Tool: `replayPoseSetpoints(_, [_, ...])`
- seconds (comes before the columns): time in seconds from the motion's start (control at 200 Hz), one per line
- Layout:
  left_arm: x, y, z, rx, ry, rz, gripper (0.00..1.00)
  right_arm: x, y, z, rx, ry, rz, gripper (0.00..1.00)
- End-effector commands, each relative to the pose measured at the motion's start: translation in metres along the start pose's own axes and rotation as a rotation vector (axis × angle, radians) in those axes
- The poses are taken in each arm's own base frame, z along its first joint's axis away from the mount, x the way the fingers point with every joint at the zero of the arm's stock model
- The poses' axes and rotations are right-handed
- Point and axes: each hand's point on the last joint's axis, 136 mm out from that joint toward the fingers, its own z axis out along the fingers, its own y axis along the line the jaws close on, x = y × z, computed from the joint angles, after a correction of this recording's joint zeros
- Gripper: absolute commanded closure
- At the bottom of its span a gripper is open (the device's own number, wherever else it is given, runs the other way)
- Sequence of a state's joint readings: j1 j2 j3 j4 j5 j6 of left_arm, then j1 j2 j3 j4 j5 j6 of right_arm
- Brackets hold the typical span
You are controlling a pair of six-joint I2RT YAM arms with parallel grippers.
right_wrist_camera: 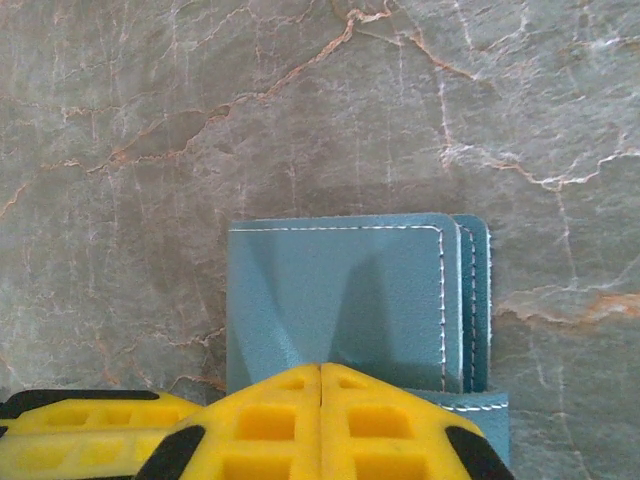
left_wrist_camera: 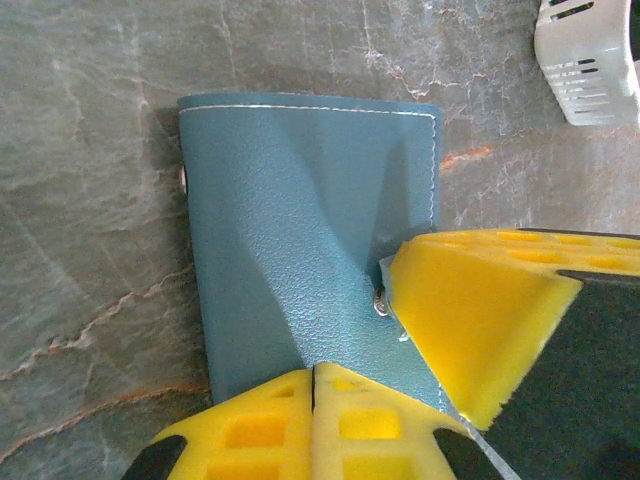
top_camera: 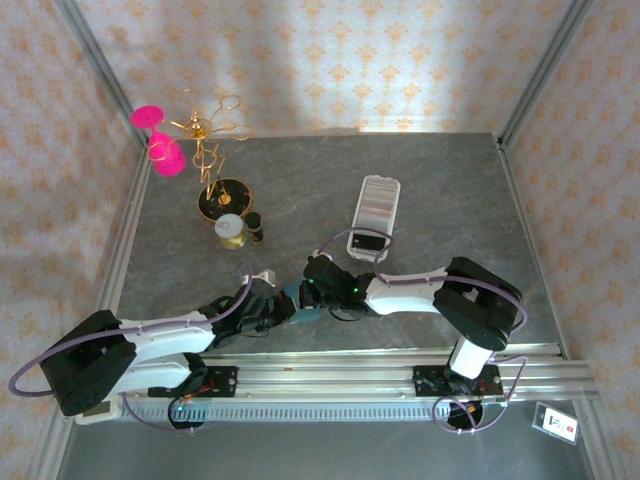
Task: Put the credit cards into the card holder
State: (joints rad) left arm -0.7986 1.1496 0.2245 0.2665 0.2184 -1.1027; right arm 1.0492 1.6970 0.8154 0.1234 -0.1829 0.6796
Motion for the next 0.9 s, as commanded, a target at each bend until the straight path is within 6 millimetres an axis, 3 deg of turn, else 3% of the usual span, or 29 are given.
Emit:
replayPoseSetpoints(0.0, [0.008, 0.025, -0.002, -0.079, 0.008, -0.015, 1.0, 0.05, -0.055, 0.01, 0.188, 0.127, -0.009, 1.0])
replayPoseSetpoints(0.19, [0.006, 0.024, -0.002, -0.069, -0.006, -0.023, 1.0, 0.073, -0.098, 0.006, 0.358, 0.159, -0.038, 1.0])
replayPoseSetpoints(0.36, [0.004, 0.019, -0.002, -0.025, -0.026, -0.049, 1.0, 0.091, -0.122, 0.002, 0.473, 0.186, -0.067, 1.0])
replayPoseSetpoints(0.696, [-0.008, 0.022, -0.005, -0.026, -0.089, -0.093, 1.0, 0.117, -0.115, -0.008, 0.474, 0.207, -0.142, 1.0])
replayPoseSetpoints(0.896, [-0.014, 0.017, -0.01, -0.011, -0.111, -0.096, 1.0, 0.121, -0.129, -0.007, 0.543, 0.209, -0.13, 1.0])
